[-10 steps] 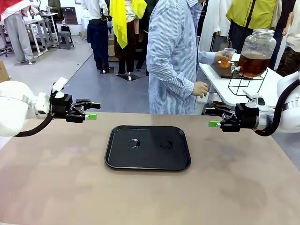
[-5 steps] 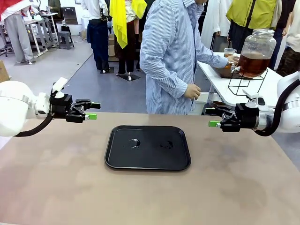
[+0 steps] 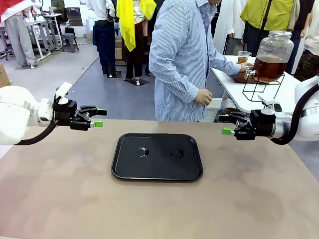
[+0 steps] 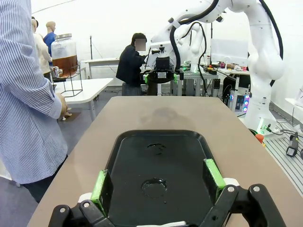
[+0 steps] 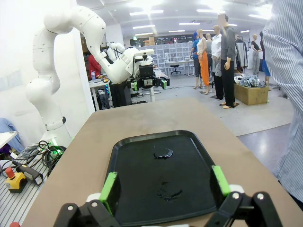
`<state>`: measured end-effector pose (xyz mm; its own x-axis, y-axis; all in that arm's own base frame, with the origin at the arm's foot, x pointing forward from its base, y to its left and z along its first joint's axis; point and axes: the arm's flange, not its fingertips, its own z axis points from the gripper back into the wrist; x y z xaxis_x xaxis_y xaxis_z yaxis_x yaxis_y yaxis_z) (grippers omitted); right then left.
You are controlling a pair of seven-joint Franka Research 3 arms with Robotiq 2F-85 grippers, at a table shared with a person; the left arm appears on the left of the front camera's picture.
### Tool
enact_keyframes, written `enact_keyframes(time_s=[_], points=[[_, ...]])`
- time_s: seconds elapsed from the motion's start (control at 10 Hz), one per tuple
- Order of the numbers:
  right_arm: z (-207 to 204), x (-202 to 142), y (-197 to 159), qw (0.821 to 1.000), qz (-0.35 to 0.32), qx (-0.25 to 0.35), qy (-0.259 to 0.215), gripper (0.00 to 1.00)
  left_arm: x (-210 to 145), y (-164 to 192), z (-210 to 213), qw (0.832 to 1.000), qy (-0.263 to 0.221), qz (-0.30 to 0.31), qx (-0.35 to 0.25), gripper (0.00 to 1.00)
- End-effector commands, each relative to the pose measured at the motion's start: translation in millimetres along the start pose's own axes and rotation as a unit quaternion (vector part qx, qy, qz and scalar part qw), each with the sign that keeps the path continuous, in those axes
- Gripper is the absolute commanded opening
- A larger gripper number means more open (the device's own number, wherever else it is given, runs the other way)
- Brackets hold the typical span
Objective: Pour the drink into the iced cup.
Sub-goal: Open the gripper to release the iced cup you were holding.
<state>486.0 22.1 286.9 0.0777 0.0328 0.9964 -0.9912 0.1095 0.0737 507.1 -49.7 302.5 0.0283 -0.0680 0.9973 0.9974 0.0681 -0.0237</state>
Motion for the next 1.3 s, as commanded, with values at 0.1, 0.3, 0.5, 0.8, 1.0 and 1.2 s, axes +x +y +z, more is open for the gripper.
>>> enact_keyframes(time_s=[0.1, 0.3, 0.5, 0.8, 1.0, 1.2], points=[[-1.7, 2.9, -1.4, 1.000, 0.003, 0.001, 0.001, 1.00, 1.7, 0.5, -0.5, 1.000, 0.000, -0.002, 0.000, 1.00], [-1.7, 2.9, -1.4, 1.000, 0.003, 0.001, 0.001, 1.00, 1.7, 0.5, -0.5, 1.000, 0.000, -0.002, 0.000, 1.00], [-1.7, 2.9, -1.4, 1.000, 0.003, 0.001, 0.001, 1.00, 1.7, 0.5, -0.5, 1.000, 0.000, -0.002, 0.000, 1.00], [-1.7, 2.9, -1.4, 1.000, 0.003, 0.001, 0.001, 1.00, 1.7, 0.5, -0.5, 1.000, 0.000, -0.002, 0.000, 1.00], [-1.7, 2.9, -1.4, 1.000, 0.003, 0.001, 0.001, 1.00, 1.7, 0.5, -0.5, 1.000, 0.000, -0.002, 0.000, 1.00], [-1.7, 2.9, -1.4, 1.000, 0.003, 0.001, 0.001, 1.00, 1.7, 0.5, -0.5, 1.000, 0.000, -0.002, 0.000, 1.00]])
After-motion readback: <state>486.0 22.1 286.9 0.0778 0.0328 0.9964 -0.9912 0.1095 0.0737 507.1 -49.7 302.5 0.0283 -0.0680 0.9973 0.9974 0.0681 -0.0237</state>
